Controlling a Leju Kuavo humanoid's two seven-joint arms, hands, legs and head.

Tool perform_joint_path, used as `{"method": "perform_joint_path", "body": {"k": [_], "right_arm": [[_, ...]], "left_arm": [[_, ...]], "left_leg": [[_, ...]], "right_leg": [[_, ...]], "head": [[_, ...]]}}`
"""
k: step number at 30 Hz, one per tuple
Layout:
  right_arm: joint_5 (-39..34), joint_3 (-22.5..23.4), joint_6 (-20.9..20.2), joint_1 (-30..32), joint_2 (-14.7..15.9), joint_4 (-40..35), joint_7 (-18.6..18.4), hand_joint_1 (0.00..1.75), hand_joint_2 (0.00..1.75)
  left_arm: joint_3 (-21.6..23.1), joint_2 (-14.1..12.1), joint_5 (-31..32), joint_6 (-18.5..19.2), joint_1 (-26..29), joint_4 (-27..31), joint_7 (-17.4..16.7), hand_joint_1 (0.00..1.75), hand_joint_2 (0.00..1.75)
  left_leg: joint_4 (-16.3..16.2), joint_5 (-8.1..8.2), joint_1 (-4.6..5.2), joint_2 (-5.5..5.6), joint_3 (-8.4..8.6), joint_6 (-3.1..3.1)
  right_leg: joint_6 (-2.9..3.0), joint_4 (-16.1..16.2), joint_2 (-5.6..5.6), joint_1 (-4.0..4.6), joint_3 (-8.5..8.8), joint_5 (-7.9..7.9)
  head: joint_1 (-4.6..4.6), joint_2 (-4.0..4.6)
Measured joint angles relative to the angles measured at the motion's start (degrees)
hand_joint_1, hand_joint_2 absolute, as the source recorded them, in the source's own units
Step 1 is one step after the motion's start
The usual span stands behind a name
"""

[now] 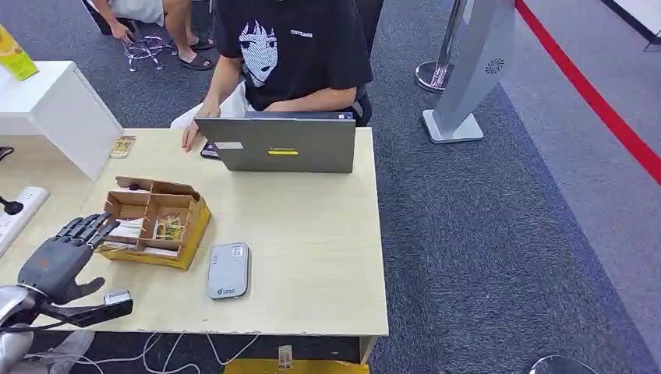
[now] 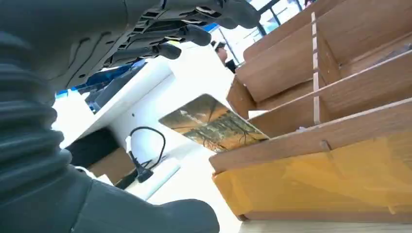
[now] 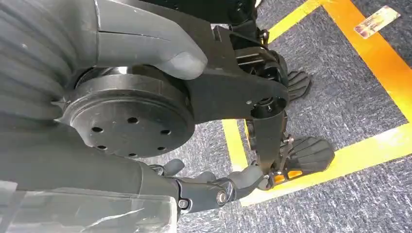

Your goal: Pass the card to the sensor for recognition and then transmit it.

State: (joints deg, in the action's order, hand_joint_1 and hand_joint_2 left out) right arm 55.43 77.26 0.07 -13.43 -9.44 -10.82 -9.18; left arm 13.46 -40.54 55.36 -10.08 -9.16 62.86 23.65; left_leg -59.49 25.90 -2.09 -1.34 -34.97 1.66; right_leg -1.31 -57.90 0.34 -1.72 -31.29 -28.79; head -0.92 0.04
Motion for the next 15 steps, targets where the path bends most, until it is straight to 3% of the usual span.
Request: {"method": "perform_joint_path", "body": {"k": [9,15], "right_arm": [[-0.24,0.04,-0.07,0.20,0.04,0.00,0.24,0.00,1.75],[-0.17,0.07,-0.07,0.13,0.04,0.00,0.13,0.00,1.75]], "left_arm": [[-1.86,-2.08,-0.98,-0.61,2.92,4.61,-0.87,0.00,1.75],[-3.96,-0.83,3.54,-6.93,2.88,4.88,-1.14,0.00,1.75]], "left_leg": [[0.00,0.00,0.00,-0.01,-0.01,0.00],[0.00,0.00,0.00,0.00,-0.01,0.00]], "right_leg": [[0.01,0.00,-0.02,0.00,-0.02,0.00],[0.01,0.01,0.00,0.00,-0.01,0.00]], "head": [[0.02,0.00],[0.00,0.00]]}}
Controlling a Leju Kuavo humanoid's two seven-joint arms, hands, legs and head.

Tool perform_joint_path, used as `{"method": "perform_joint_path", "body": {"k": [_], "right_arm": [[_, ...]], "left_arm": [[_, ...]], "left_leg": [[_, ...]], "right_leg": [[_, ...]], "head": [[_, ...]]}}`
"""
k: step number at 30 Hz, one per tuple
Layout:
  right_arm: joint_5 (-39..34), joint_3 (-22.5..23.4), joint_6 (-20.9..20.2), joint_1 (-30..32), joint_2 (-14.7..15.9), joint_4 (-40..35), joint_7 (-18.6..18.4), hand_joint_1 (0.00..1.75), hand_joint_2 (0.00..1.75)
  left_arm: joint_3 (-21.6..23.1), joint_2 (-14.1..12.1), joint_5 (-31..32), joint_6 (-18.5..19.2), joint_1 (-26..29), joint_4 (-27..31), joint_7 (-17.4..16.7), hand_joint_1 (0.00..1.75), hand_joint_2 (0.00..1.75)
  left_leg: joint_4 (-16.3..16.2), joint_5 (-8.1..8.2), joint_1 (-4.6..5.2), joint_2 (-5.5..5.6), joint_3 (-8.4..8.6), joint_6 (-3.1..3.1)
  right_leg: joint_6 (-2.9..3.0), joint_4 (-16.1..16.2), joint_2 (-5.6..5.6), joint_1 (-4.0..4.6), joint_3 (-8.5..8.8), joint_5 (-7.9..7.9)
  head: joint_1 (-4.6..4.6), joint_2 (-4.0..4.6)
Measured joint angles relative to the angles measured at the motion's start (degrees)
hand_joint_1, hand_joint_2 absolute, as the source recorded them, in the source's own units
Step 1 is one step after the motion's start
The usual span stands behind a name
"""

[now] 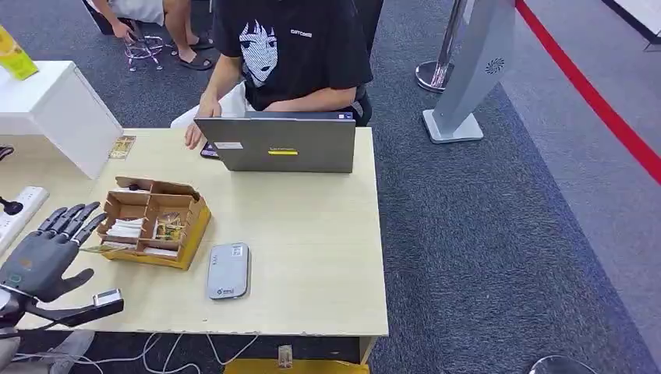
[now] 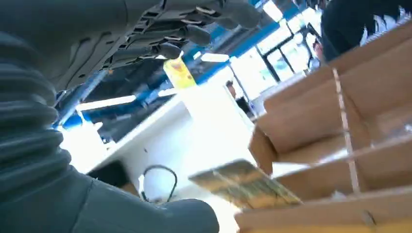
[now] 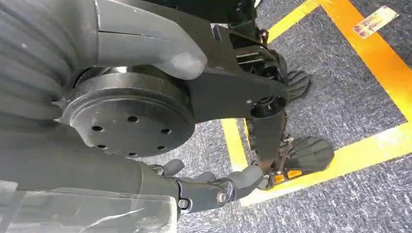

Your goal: Pass the card to the sensor for recognition and then transmit it.

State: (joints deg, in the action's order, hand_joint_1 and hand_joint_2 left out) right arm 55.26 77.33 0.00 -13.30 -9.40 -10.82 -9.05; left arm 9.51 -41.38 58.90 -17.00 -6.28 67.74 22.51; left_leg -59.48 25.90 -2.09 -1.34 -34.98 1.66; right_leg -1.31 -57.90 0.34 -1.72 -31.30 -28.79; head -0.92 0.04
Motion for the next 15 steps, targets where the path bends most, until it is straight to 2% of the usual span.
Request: {"method": "perform_joint_path", "body": {"k": [8,15], "right_arm": [[0.68,0.00,0.07,-0.46,-0.17,0.02,-0.57,0.00,1.75],[1.25,0.00,-0.02,-0.74,-0.44,0.02,-1.07,0.00,1.75]], "left_arm": [[-0.04,3.56,2.96,-5.09,-5.00,-9.90,0.17,0.00,1.75],[0.00,6.12,4.03,-6.04,-8.32,-16.44,0.39,0.00,1.75]], "left_leg": [[-0.01,-0.03,0.00,0.01,0.01,0.01],[-0.02,-0.03,0.00,0.01,-0.01,0.01]], "right_leg": [[-0.04,0.00,0.00,0.00,0.02,0.06],[-0.04,0.00,0.00,0.00,-0.01,0.06]], "head": [[0.02,0.00],[0.00,0.00]]}}
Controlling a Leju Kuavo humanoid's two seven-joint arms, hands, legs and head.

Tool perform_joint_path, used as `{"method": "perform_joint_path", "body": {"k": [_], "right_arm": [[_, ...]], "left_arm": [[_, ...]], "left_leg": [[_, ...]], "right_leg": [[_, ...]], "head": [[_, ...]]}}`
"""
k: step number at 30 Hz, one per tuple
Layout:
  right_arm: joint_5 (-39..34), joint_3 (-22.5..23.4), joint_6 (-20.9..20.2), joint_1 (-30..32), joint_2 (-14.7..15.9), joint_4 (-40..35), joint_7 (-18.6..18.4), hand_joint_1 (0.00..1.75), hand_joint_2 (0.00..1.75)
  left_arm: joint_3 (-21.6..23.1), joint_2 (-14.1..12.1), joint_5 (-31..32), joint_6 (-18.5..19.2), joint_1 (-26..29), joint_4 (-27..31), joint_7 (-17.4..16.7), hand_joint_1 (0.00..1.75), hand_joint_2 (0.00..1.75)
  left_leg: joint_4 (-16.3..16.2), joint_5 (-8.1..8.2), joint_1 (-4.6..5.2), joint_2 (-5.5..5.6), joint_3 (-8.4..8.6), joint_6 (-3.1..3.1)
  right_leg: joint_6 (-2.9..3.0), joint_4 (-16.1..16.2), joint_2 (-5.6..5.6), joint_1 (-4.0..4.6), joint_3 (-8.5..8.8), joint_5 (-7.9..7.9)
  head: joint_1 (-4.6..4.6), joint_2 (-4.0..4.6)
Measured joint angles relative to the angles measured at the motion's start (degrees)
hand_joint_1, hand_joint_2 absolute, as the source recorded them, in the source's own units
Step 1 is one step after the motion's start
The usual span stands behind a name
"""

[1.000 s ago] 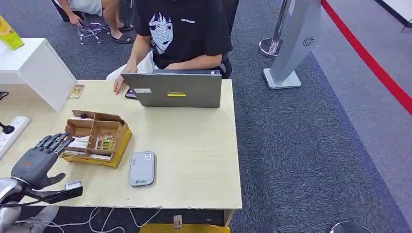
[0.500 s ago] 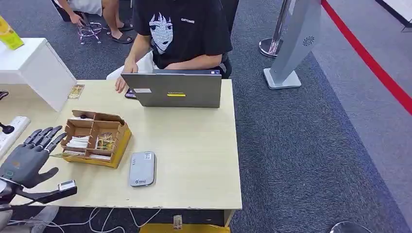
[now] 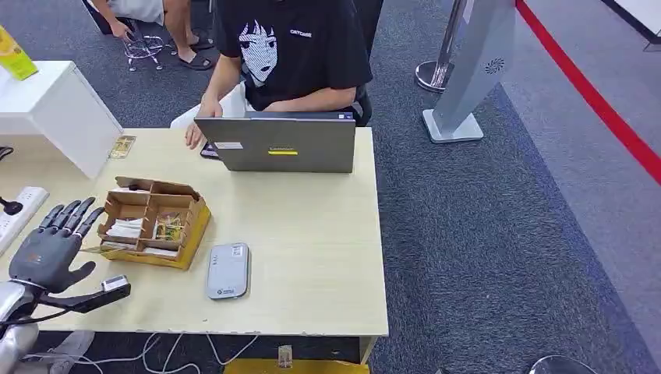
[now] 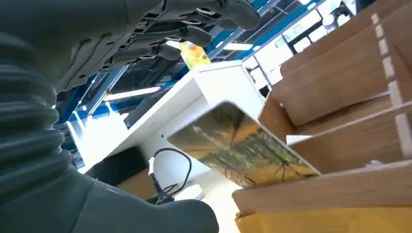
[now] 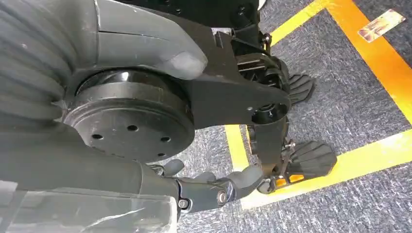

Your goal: Pass the card to the sensor for recognition and then transmit it.

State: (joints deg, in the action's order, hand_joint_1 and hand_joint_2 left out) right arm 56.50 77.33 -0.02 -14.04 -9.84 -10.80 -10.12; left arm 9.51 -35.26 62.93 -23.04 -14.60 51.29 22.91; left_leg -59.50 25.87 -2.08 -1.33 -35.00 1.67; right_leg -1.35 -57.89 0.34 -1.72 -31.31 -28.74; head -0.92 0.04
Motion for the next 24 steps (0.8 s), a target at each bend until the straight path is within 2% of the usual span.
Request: {"method": "perform_joint_path", "body": {"k": [7,16,17,24], "right_arm": [[0.46,-0.07,0.02,-0.43,-0.22,0.00,-0.28,0.00,1.75],[0.48,-0.07,0.04,-0.53,-0.22,0.00,-0.35,0.00,1.75],[0.50,-0.09,0.02,-0.53,-0.22,0.00,-0.35,0.00,1.75],[0.61,-0.15,0.15,-0.58,-0.52,0.00,-0.50,0.00,1.75]], "left_arm": [[0.00,2.28,0.37,-2.14,-2.29,-5.72,0.15,0.00,1.75],[0.00,3.15,0.48,-2.31,-2.77,-7.64,0.22,0.00,1.75],[0.00,3.24,0.40,-2.42,-2.83,-7.78,0.26,1.75,1.75],[0.02,3.39,-1.05,-3.10,-2.88,-8.63,1.97,1.75,1.75]], "left_leg": [[0.00,0.00,0.00,0.00,0.01,0.00],[0.00,0.00,0.00,-0.01,0.00,0.00],[0.00,0.00,0.00,-0.01,0.00,0.00],[0.00,0.00,0.00,-0.01,0.00,0.00]], "right_leg": [[0.00,0.00,-0.01,0.00,0.00,0.00],[0.00,0.00,-0.01,0.00,-0.02,0.00],[0.00,0.00,-0.01,0.00,-0.02,0.00],[0.00,0.00,-0.01,0.00,-0.01,0.00]], "head": [[0.00,0.00],[0.00,0.00],[0.00,0.00],[0.02,0.00]]}}
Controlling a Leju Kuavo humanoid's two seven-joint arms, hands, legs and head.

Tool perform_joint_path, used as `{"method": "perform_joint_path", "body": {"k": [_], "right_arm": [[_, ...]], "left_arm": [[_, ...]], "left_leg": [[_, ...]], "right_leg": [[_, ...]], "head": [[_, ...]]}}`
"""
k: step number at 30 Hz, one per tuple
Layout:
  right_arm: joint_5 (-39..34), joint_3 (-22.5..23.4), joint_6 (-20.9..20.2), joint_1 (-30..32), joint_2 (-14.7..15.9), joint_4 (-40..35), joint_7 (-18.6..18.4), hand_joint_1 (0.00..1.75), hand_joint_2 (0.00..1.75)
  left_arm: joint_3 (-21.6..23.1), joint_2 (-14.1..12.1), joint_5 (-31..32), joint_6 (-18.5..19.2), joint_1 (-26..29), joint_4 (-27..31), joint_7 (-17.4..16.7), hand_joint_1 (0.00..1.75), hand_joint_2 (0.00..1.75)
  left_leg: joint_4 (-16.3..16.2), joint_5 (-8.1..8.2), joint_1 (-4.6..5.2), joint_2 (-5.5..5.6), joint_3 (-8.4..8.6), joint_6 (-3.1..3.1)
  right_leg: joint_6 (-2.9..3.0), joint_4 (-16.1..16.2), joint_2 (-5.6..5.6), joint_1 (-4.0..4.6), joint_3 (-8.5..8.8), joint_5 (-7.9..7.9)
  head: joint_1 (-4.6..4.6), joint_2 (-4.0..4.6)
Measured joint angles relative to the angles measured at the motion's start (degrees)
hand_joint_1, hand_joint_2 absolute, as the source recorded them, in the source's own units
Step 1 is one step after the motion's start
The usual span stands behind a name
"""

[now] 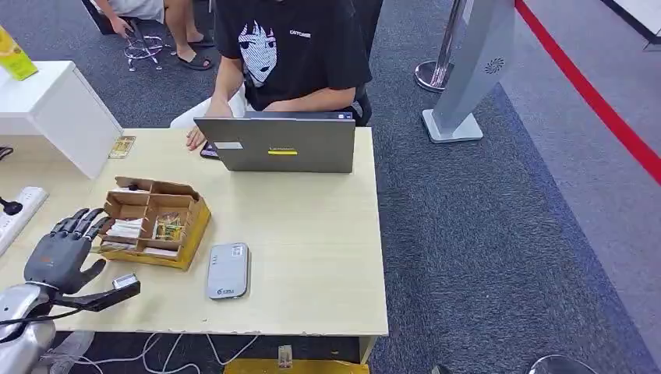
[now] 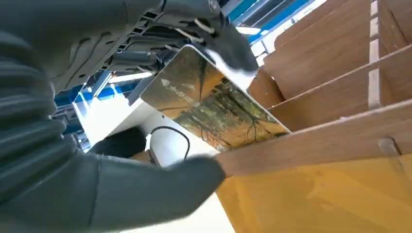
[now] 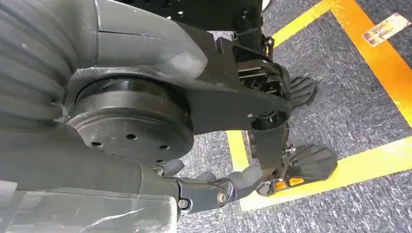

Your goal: Pass the card to the sensor for recognition and then transmit it.

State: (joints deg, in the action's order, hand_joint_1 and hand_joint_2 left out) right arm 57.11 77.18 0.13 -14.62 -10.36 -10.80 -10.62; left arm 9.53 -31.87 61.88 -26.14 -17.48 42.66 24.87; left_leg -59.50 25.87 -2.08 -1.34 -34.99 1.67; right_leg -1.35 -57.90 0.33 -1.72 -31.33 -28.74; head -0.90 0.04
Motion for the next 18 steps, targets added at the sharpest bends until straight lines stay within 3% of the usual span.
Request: {"method": "perform_joint_path", "body": {"k": [4,10,18], "right_arm": [[-0.02,0.00,0.11,-0.02,-0.04,0.00,0.02,0.00,1.75],[-0.09,-0.02,0.22,-0.02,-0.04,0.00,0.42,0.00,1.75],[-0.09,-0.04,0.66,-0.02,-0.26,-0.02,0.44,0.00,1.75]], "left_arm": [[0.00,0.00,-0.74,-0.42,0.00,-0.15,0.57,1.75,1.75],[-0.02,0.53,-3.69,-4.66,0.37,0.70,2.45,1.75,1.75],[-0.02,0.68,-3.91,-5.88,0.72,2.10,3.04,1.75,1.75]], "left_leg": [[0.00,0.00,0.00,0.00,0.00,0.00],[0.00,0.00,0.00,0.00,0.00,0.00],[0.00,0.00,0.00,0.01,0.01,0.00]], "right_leg": [[0.00,0.00,0.00,0.00,0.00,0.00],[0.00,0.00,0.00,0.00,0.01,0.00],[0.00,0.00,0.01,0.00,0.00,0.00]], "head": [[-0.02,0.00],[-0.02,0.00],[-0.02,0.00]]}}
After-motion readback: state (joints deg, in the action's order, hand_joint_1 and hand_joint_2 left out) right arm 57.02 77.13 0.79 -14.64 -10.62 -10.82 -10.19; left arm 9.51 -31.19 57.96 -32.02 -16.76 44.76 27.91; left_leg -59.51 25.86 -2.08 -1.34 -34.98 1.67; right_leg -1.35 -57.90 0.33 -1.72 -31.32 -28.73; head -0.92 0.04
